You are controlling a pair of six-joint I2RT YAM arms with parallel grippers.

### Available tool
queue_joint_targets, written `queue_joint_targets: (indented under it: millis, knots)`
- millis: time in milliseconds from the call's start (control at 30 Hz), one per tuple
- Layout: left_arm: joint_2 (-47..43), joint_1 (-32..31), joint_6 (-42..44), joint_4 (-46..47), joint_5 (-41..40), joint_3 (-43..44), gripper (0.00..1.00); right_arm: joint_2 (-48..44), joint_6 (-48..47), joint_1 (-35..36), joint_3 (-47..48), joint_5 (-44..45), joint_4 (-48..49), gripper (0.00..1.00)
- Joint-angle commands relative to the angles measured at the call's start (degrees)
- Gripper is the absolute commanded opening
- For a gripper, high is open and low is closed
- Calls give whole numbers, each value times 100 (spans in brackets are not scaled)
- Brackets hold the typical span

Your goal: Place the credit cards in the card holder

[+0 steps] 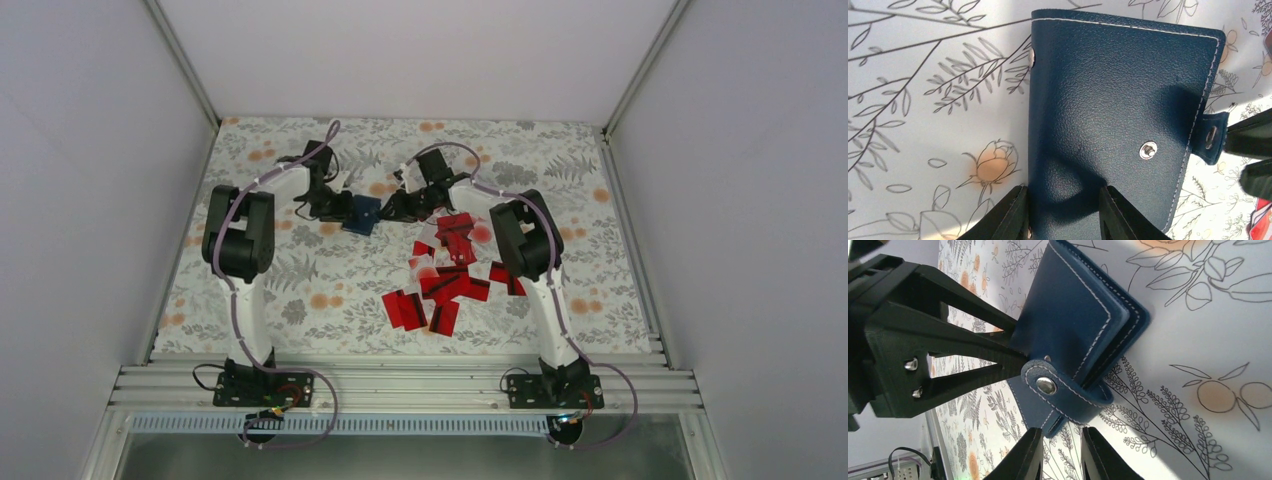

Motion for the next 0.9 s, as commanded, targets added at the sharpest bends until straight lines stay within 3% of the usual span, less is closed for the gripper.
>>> queue_joint_targets:
  millis: [0, 700, 867]
  knots:
    - [439, -180, -120, -142, -502, 52, 34, 305, 140, 111, 246, -124, 173, 21]
    - [630, -396, -152, -279, -727, 230, 31, 528, 75, 207, 822, -535, 139, 23]
    - [640, -414, -205, -276, -774, 246, 31, 343, 416, 195, 794, -165, 19, 32]
